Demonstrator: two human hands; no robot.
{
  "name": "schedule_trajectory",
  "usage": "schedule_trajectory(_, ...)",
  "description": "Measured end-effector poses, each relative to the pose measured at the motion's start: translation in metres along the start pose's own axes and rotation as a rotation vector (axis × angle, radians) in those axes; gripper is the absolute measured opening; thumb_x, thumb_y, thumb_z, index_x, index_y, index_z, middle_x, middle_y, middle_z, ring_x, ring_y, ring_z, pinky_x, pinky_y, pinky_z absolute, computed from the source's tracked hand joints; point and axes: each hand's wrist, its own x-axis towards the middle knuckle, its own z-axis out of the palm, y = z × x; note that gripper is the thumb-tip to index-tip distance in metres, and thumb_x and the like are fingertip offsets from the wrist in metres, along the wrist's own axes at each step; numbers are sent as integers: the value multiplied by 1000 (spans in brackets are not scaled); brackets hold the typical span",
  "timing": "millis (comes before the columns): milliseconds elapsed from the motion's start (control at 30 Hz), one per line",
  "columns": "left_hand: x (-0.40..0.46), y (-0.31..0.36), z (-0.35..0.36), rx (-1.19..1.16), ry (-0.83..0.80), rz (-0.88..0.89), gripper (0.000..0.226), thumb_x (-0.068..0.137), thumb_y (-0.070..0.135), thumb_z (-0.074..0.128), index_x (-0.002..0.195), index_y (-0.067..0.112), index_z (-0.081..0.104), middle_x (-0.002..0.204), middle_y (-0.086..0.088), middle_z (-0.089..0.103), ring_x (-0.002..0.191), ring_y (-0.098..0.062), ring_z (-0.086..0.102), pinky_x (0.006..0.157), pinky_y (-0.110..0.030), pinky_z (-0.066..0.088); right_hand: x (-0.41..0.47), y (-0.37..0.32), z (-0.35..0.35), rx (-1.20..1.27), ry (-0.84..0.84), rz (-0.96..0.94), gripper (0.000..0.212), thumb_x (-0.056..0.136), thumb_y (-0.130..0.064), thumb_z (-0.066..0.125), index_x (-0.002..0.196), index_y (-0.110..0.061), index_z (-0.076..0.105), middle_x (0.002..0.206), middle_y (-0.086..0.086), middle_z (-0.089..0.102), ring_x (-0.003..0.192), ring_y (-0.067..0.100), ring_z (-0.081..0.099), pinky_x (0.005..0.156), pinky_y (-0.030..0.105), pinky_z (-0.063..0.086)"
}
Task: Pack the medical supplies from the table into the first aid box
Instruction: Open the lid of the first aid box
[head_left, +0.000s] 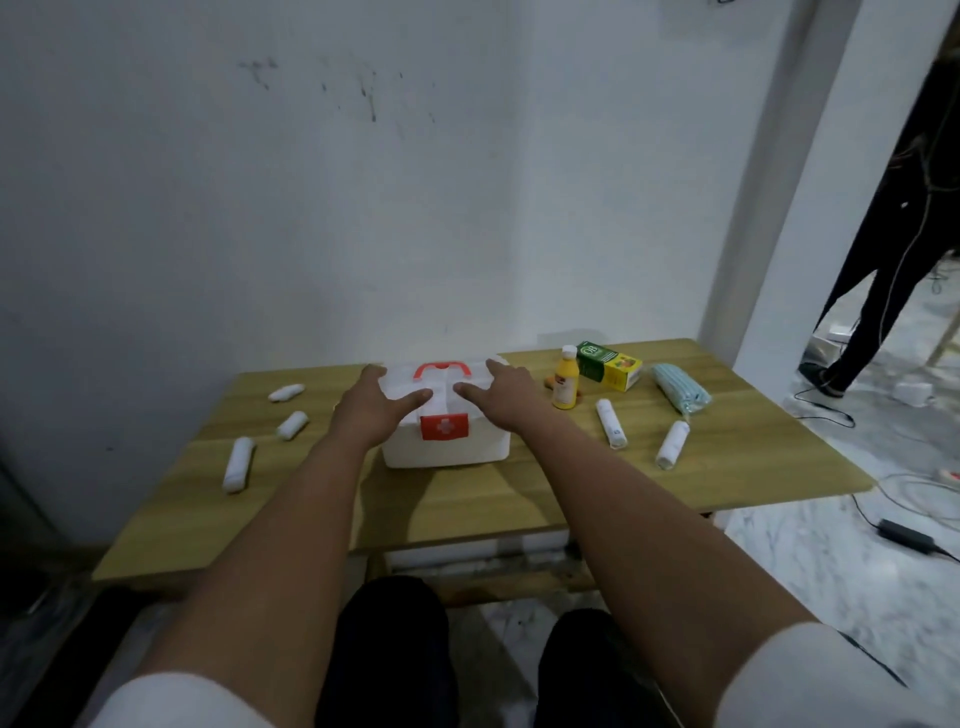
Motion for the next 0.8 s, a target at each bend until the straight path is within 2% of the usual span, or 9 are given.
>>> schedule_trajectory(200, 4, -2, -2, -14, -5, -35, 101, 75, 69, 77, 155, 24, 37, 160, -5, 42, 143, -33, 42, 110, -52, 43, 6, 1, 2, 9, 37, 20, 89, 94, -64, 56, 160, -10, 30, 164, 13, 34, 153, 32, 26, 118, 45, 31)
schedule_trajectory(333, 4, -5, 1, -65, -6, -12, 98, 77, 67, 76, 156, 24, 35, 159, -4, 43, 142, -32, 44, 104, -46, 44, 5, 1, 1, 66, 56, 10, 88, 94, -60, 61, 159, -9, 32, 164, 13, 34, 153, 32, 25, 120, 46, 30)
schedule_trajectory(467, 3, -8, 2, -78, -8, 3, 98, 79, 67, 75, 157, 24, 34, 160, -4, 43, 141, -31, 45, 104, -46, 44, 6, 1, 3, 81, 59, 26, 90, 91, -64, 61, 159, -12, 33, 163, 14, 36, 151, 32, 31, 119, 47, 34)
schedule_trajectory(567, 0, -7, 2, -60, -5, -4, 98, 79, 67, 74, 157, 25, 33, 160, -5, 43, 141, -32, 46, 102, -45, 45, -2, -2, 6, -98, 128, 2, 74, 95, -66, 53, 154, -22, 45, 160, 12, 39, 140, 32, 47, 109, 46, 45)
schedule_trajectory(667, -5, -6, 0, -41, -5, -4, 98, 80, 68, 73, 157, 24, 33, 160, -5, 43, 141, -33, 46, 102, -45, 45, -17, -8, 15, -248, 284, -149, 51, 102, -54, 48, 140, -23, 61, 150, 7, 51, 132, 26, 54, 100, 42, 49)
schedule_trajectory(733, -6, -8, -3, -11, -14, -9, 100, 78, 71, 73, 157, 24, 33, 160, -4, 43, 141, -32, 46, 104, -47, 46, -24, -11, 20, -274, 306, -175, 50, 103, -52, 46, 139, -21, 62, 148, 7, 55, 133, 26, 53, 100, 42, 49)
schedule_trajectory(800, -8, -9, -7, 7, -18, -12, 101, 77, 73, 73, 157, 24, 34, 159, -4, 44, 141, -32, 46, 105, -48, 46, -28, -11, 21, -312, 271, -184, 58, 100, -57, 46, 143, -20, 58, 150, 9, 53, 137, 27, 50, 105, 44, 48)
